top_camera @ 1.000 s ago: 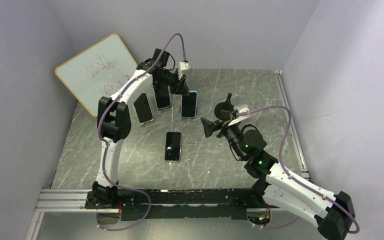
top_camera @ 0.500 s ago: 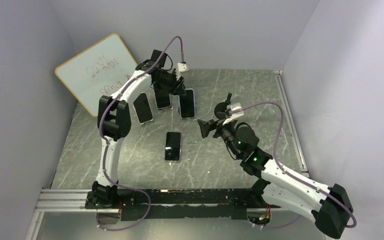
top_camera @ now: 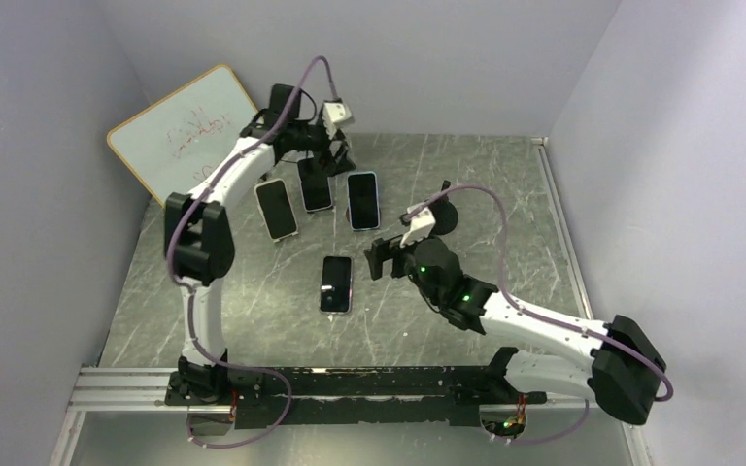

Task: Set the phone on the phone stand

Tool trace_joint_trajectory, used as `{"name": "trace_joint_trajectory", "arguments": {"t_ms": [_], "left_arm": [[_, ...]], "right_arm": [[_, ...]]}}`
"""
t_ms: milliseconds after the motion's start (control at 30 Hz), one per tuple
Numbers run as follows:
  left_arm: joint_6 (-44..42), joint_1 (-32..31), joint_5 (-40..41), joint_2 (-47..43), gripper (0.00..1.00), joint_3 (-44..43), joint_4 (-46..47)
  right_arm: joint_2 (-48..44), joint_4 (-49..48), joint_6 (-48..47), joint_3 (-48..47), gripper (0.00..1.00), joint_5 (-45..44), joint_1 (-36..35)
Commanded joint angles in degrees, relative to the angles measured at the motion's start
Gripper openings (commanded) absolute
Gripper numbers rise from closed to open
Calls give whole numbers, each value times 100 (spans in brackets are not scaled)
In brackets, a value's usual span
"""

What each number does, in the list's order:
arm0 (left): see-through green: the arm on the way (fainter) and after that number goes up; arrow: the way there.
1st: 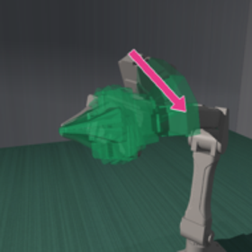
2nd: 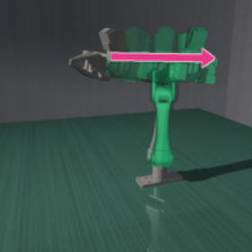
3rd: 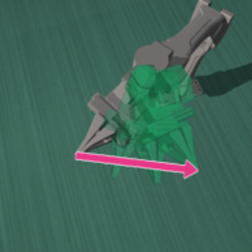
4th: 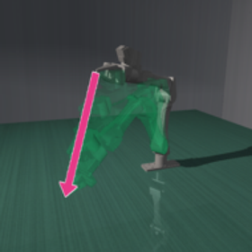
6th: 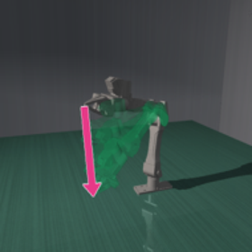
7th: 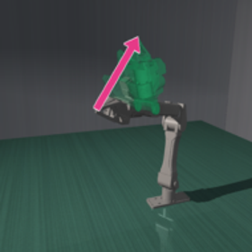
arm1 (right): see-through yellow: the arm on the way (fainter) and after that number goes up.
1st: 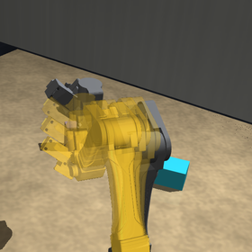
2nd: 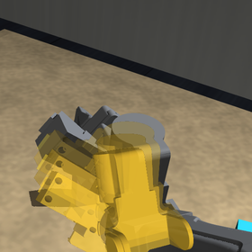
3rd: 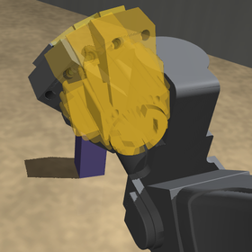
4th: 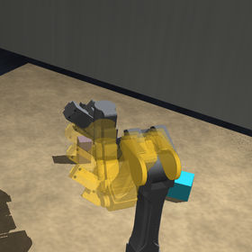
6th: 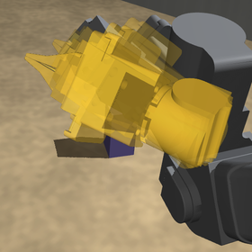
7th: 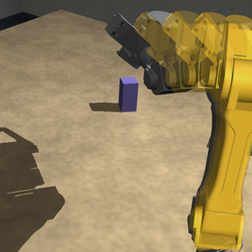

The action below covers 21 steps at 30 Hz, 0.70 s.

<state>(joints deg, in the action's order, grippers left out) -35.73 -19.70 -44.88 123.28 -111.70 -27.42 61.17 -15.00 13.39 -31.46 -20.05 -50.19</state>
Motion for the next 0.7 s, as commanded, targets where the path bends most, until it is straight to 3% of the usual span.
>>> {"name": "trace_joint_trajectory", "arguments": {"t_ms": [0,233,367,500,667], "left_arm": [[1248,217,201,-1496,96,881,2370],[2865,395,1895,-3668,97,3673,5041],[3530,562,2449,-4182,97,4470,5226],[4161,599,3191,-4355,97,5007,5078],[4526,608,3201,-4374,97,5580,5420]], "right_arm": [[454,126,322,-396,100,-570,-535],[2322,889,1473,-1417,100,-1409,-1200],[3328,1395,2177,-2081,100,-1166,-1231],[3797,1439,2182,-2489,100,-1047,-1235],[4103,1544,2112,-2914,100,-954,-1233]]}}
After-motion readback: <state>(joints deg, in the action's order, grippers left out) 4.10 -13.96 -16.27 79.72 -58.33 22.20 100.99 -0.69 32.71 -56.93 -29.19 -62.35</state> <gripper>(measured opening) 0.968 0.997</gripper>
